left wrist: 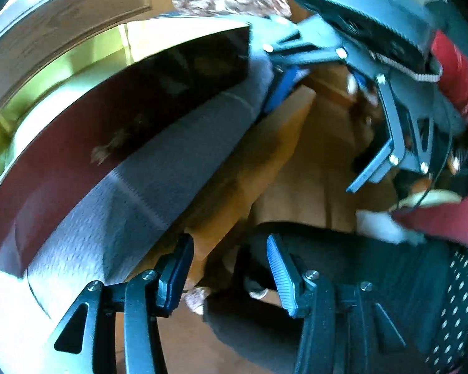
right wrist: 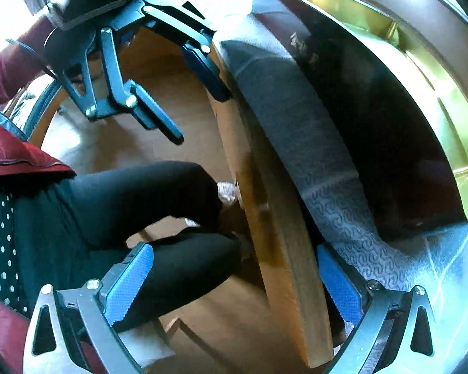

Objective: Take underwear out of drawer

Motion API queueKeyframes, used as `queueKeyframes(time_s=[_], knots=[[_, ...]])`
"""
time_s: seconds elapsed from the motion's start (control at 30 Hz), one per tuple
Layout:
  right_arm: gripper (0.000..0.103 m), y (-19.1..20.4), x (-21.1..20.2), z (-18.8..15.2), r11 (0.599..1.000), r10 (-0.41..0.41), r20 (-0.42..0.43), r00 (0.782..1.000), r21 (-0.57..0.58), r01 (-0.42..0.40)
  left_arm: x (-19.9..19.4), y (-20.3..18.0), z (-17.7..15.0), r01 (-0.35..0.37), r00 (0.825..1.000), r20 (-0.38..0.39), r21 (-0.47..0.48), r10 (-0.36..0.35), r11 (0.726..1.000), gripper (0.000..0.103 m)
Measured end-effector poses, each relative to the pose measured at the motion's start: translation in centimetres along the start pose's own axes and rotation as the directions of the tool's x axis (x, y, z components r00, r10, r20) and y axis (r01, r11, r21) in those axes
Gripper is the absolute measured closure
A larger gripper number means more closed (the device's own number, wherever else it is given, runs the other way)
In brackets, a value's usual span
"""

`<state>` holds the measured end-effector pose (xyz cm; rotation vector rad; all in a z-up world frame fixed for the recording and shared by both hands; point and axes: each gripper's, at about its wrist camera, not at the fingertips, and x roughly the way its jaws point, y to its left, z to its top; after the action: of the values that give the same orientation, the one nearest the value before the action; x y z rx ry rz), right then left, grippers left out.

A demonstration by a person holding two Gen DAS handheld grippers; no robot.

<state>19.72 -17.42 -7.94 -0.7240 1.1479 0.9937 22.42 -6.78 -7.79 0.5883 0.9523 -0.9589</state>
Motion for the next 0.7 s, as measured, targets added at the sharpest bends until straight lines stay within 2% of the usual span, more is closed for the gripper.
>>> queueKeyframes(time_s=[0.13, 0.27, 0.37, 0.43, 0.47, 0.57, 0.7], knots=[[0.000, 0.7, 0.6, 0.1, 0.998, -0.028, -0.050, 0.998, -0.053, 0.025, -1.2, -1.2, 1.2, -0.021, 0.998, 0.055, 0.052, 0.018, 0.998, 0.054], [0.000, 1.2, 1.6, 0.8, 0.995, -0.056, -0.068, 0.996, -0.089, 0.050, -0.2, 1.3, 2.1, -0.137, 0.991, 0.013, 0.040, 0.136, 0.990, 0.054], [0.000, 1.2, 1.2, 0.9, 0.995, -0.056, -0.047, 0.997, -0.085, 0.051, -0.3, 2.7, 2.5, -0.086, 0.996, 0.010, 0.023, 0.086, 0.996, 0.054], [0.000, 1.1, 1.2, 0.8, 0.995, -0.054, -0.020, 0.998, -0.082, 0.053, 0.8, 4.0, 2.5, -0.078, 0.996, -0.031, 0.015, 0.078, 0.997, 0.054], [0.000, 1.2, 1.4, 0.8, 0.995, -0.059, -0.014, 0.998, -0.084, 0.058, 1.6, 4.3, 2.6, -0.095, 0.994, -0.057, 0.031, 0.097, 0.995, 0.054], [0.000, 1.4, 1.7, 1.0, 0.993, -0.079, -0.010, 0.997, -0.088, 0.078, 2.1, 3.6, 2.5, -0.110, 0.991, -0.061, 0.107, 0.117, 0.988, 0.054], [0.000, 2.2, 2.9, 1.3, 0.983, -0.124, -0.033, 0.992, -0.142, 0.118, 2.4, 3.2, 2.7, -0.102, 0.991, -0.074, 0.156, 0.115, 0.983, 0.050]])
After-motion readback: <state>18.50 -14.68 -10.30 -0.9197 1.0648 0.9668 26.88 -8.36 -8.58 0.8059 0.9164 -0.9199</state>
